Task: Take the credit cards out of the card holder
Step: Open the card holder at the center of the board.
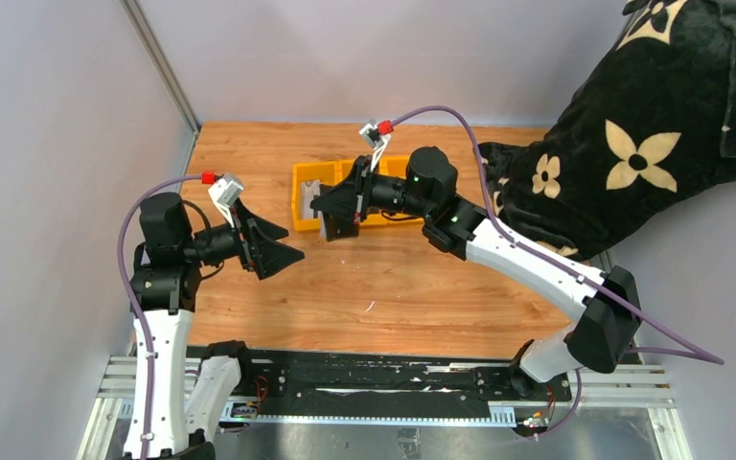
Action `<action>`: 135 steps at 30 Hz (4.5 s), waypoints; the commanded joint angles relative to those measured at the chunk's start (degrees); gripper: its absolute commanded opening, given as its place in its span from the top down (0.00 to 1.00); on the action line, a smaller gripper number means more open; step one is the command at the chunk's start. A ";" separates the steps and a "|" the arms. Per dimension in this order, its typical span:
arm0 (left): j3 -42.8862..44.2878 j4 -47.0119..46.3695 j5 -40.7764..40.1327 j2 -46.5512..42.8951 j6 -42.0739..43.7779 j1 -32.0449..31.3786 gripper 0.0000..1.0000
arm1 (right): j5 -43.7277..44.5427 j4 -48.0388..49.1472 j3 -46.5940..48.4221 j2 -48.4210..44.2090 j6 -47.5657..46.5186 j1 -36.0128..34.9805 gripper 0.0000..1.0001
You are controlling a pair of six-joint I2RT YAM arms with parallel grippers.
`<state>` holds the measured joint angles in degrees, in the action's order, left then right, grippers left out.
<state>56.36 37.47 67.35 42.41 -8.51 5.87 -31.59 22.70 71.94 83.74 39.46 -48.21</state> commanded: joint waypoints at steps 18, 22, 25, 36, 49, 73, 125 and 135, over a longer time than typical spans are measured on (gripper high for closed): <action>-5.82 2.38 2.88 -11.31 26.31 -0.24 0.00 | -8.65 -26.13 20.39 2.10 -18.76 -10.99 1.00; -4.25 2.59 5.14 -8.93 28.14 -0.24 0.03 | -9.67 -27.87 22.68 3.41 -19.69 -12.14 1.00; -3.16 2.60 6.08 -8.15 30.11 -0.32 0.06 | -9.79 -27.53 23.04 3.77 -19.39 -12.33 1.00; -4.67 2.54 11.18 -9.55 29.67 -0.37 0.59 | -9.39 -25.35 26.38 7.01 -17.45 -13.76 1.00; -4.17 2.69 14.22 -8.86 27.50 -0.68 1.00 | -8.25 -24.78 25.46 6.94 -16.53 -11.29 0.54; 8.16 2.69 13.94 4.54 1.33 -0.73 1.00 | -6.09 -4.56 -21.04 -18.15 -32.75 -0.39 0.16; 16.42 2.67 17.15 4.78 -4.52 -0.77 1.00 | 7.53 30.65 -26.47 -7.37 -30.82 -4.71 0.17; 17.18 2.68 17.56 4.67 -5.24 -0.77 1.00 | 7.23 42.73 -23.51 -4.23 -24.49 -4.97 0.17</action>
<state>71.50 40.82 82.37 47.35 -11.11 5.39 -24.77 55.40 46.11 78.94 10.76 -52.36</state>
